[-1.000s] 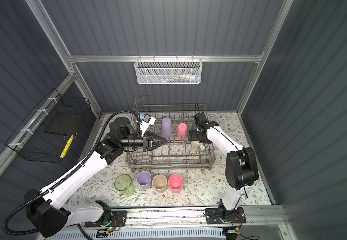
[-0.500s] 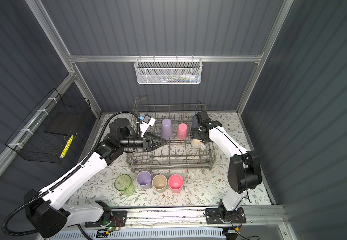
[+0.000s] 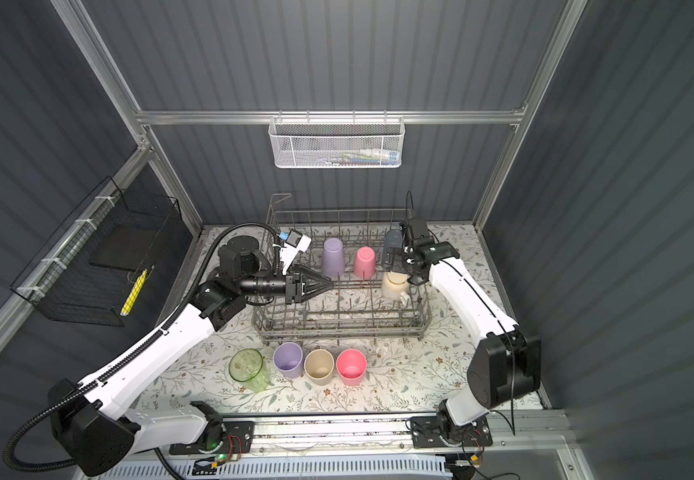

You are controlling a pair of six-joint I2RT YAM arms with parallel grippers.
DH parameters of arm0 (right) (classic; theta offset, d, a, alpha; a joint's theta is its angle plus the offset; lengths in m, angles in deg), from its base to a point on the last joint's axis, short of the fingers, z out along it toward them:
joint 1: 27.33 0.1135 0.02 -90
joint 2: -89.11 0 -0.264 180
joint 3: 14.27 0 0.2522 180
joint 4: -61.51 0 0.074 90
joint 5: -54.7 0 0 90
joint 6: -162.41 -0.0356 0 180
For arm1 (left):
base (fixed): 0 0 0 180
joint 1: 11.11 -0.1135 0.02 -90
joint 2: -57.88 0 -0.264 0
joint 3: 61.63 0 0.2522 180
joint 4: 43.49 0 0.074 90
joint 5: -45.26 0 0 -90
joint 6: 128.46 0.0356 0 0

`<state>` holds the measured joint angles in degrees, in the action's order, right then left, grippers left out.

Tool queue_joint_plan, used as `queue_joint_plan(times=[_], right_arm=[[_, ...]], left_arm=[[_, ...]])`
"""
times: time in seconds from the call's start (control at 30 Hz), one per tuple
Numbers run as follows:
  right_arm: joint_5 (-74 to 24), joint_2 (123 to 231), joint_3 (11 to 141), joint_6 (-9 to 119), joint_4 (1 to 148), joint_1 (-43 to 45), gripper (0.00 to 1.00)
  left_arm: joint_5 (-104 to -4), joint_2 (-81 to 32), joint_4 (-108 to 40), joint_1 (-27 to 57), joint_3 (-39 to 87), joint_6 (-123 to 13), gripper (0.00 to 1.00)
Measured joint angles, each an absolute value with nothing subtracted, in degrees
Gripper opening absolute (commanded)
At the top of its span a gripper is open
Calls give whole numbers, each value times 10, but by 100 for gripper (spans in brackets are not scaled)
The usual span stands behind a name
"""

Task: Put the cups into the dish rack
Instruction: 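Open the right gripper and raise it off the white cup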

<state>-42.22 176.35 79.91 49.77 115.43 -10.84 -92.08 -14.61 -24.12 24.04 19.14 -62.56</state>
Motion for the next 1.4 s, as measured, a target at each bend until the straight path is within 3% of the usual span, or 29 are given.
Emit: queue_joint_plan(times=[0.37,0.63,0.87,1.4], right_arm=[[-337,1604,763,517,1114,-107,97],[-249,1511,668,529,1094,-79,86],[-233,1445,587,524,1096,-70,79],[-337,1392,554,457,1088,-108,87]], left_arm=[[-911,-150,-241,240,191,-624,38],[-879,-168,-182,240,209,-586,40],[-804,-165,-101,260,217,-514,42],[-518,-172,81,554,314,-365,44]])
